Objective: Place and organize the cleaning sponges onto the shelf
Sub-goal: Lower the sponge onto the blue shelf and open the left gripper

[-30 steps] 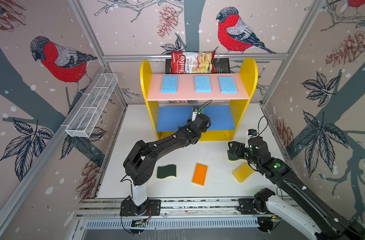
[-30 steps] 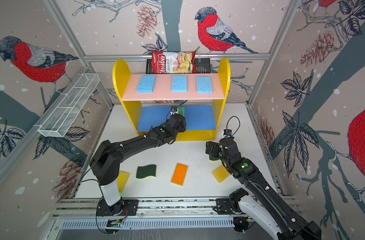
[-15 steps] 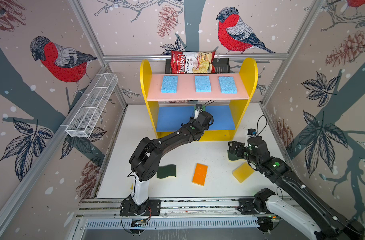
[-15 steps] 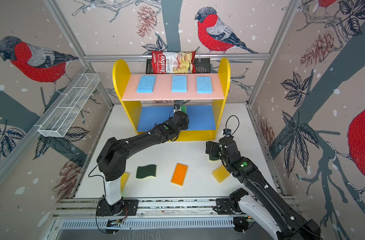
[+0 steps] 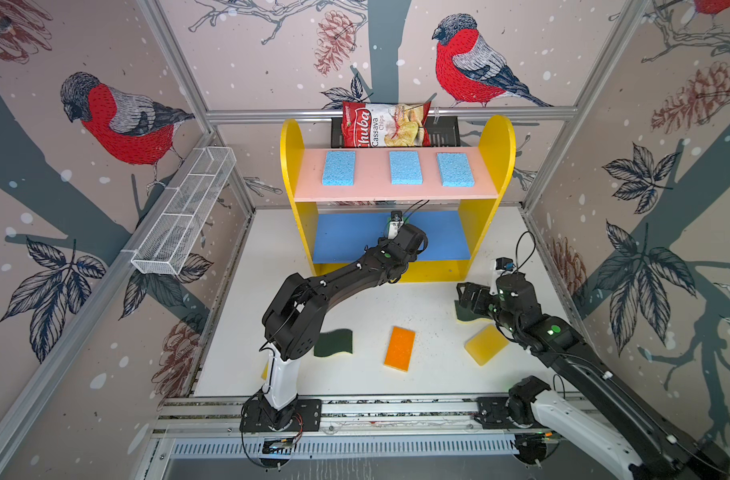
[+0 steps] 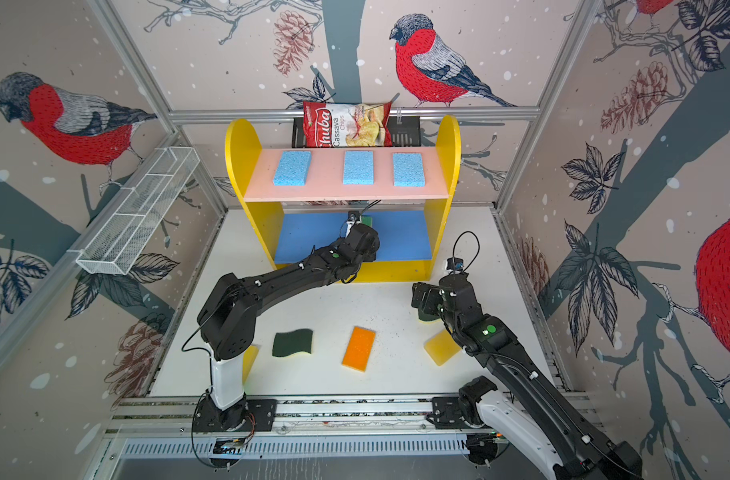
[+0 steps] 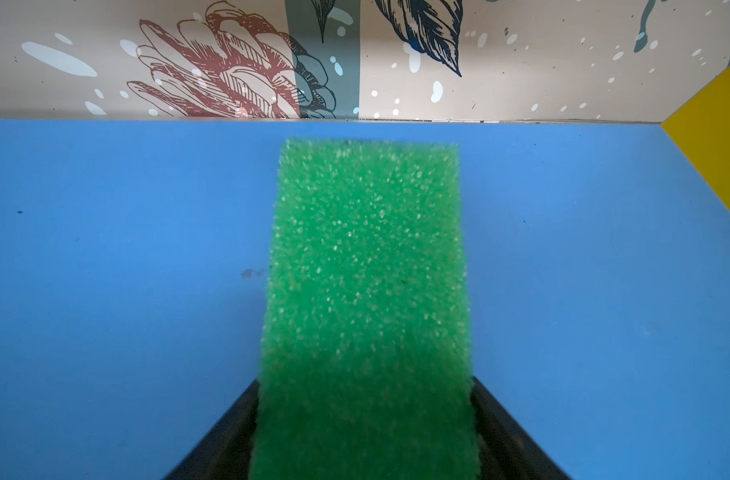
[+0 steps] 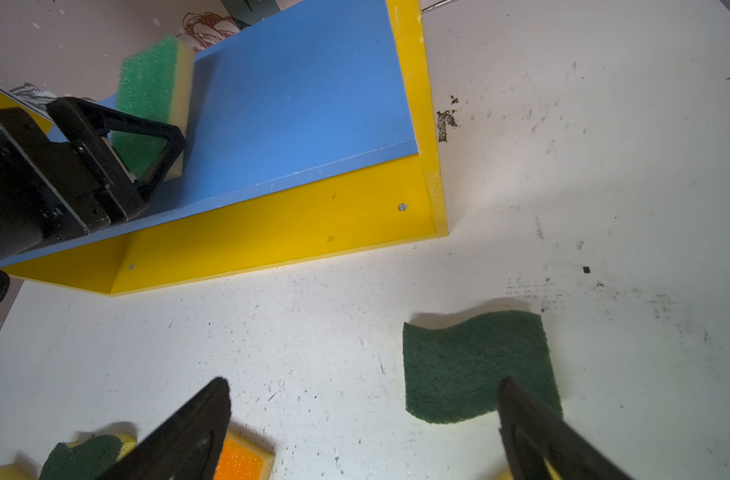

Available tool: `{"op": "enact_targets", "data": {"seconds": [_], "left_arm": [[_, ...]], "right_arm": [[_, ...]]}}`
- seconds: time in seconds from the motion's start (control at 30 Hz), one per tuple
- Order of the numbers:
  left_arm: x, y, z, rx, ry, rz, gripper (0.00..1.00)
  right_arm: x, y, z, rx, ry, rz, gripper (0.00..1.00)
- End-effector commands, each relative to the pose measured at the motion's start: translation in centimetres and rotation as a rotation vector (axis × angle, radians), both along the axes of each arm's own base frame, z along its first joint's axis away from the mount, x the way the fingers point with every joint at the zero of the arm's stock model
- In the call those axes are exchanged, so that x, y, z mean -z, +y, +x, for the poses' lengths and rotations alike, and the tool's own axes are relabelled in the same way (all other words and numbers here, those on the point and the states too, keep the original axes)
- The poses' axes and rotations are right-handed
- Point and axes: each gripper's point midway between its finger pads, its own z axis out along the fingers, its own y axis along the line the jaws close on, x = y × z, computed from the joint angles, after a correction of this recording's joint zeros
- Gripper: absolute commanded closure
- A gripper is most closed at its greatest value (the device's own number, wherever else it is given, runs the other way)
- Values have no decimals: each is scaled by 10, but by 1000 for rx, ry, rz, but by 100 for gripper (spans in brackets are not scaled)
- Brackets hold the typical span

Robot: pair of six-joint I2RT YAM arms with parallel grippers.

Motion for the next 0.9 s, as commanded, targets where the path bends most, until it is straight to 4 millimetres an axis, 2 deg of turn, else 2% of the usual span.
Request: {"op": "enact_targets", "data": {"seconds": [0.0,0.47,0.87], "left_arm": [[1,7,1,-33,4,19,25],[-8,6,1,-37,3,2,19],[-12,4,-9,-16,26,-51,17]], "right_arm": [[-2,-2,1,6,-11,-3,0],[-4,-2,0,10,-10,5,1],[-5,-3,-2,18,-8,12,0]]}}
